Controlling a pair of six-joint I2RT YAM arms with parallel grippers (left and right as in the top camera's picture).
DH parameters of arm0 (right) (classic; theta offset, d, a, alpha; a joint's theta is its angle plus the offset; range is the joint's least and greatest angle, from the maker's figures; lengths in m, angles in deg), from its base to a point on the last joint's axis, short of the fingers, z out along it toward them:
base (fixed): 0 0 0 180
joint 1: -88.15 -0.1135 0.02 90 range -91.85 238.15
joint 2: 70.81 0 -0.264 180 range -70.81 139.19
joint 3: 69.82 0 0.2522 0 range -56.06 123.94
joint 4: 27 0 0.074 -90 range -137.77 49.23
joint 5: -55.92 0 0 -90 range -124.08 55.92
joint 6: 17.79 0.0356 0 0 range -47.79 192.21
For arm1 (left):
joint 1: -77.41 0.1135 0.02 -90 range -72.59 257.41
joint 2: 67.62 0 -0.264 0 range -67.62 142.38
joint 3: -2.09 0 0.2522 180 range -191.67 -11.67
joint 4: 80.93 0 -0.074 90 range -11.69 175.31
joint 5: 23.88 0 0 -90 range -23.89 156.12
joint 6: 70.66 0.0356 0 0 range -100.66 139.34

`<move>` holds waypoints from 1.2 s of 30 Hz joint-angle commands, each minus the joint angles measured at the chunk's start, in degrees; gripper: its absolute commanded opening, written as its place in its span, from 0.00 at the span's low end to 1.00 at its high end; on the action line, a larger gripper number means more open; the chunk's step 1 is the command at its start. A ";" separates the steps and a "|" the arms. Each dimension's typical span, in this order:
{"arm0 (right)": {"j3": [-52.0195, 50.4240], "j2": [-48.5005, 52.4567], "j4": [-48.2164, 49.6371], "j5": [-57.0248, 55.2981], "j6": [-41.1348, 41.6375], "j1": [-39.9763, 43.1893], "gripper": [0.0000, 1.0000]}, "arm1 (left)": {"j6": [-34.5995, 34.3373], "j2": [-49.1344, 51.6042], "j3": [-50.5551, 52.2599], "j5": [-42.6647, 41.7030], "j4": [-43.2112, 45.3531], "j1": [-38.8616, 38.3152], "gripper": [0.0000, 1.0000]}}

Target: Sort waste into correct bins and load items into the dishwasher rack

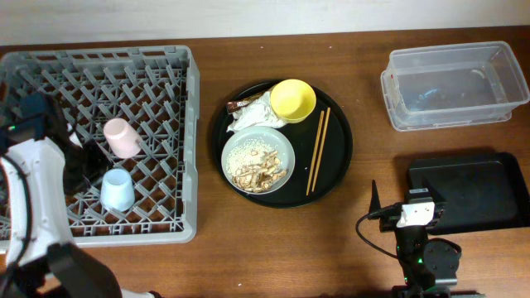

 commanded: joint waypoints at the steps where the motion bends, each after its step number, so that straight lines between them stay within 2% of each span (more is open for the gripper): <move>1: -0.50 -0.28 -0.07 -0.50 -0.33 -0.31 0.98 | 2.36 -4.22 -2.36 -5.60 1.95 0.02 0.00; 10: -0.50 -0.28 -0.07 -0.50 -0.33 -0.31 0.98 | 2.36 1.79 2.51 -6.51 3.61 -1.09 0.00; 16: -0.50 -0.28 -0.07 -0.50 -0.31 -0.31 0.98 | 0.59 3.17 2.97 2.19 1.73 -0.94 0.00; 20: -0.50 -0.28 -0.07 -0.50 -0.33 -0.31 0.98 | 0.55 3.17 2.97 2.60 0.35 -0.94 0.00; 24: -0.50 -0.28 -0.07 -0.50 -0.33 -0.31 0.98 | -3.37 3.17 2.97 8.72 -2.14 -0.87 0.00; 29: -0.50 -0.28 -0.07 -0.48 -0.33 -0.31 0.98 | -4.37 2.78 2.86 7.80 -3.17 -0.68 0.00; 34: -0.50 -0.28 -0.07 -0.50 -0.31 -0.31 0.98 | -4.13 -4.72 -1.42 -1.86 -4.48 -0.68 0.00; 35: -0.50 -0.28 -0.07 -0.50 -0.31 -0.31 0.98 | -4.09 -8.11 -1.75 -7.28 -3.91 -0.68 0.09; 36: -0.50 -0.28 -0.07 -0.50 -0.33 -0.31 0.98 | -4.09 -10.43 -1.73 -11.21 -3.56 -0.72 0.24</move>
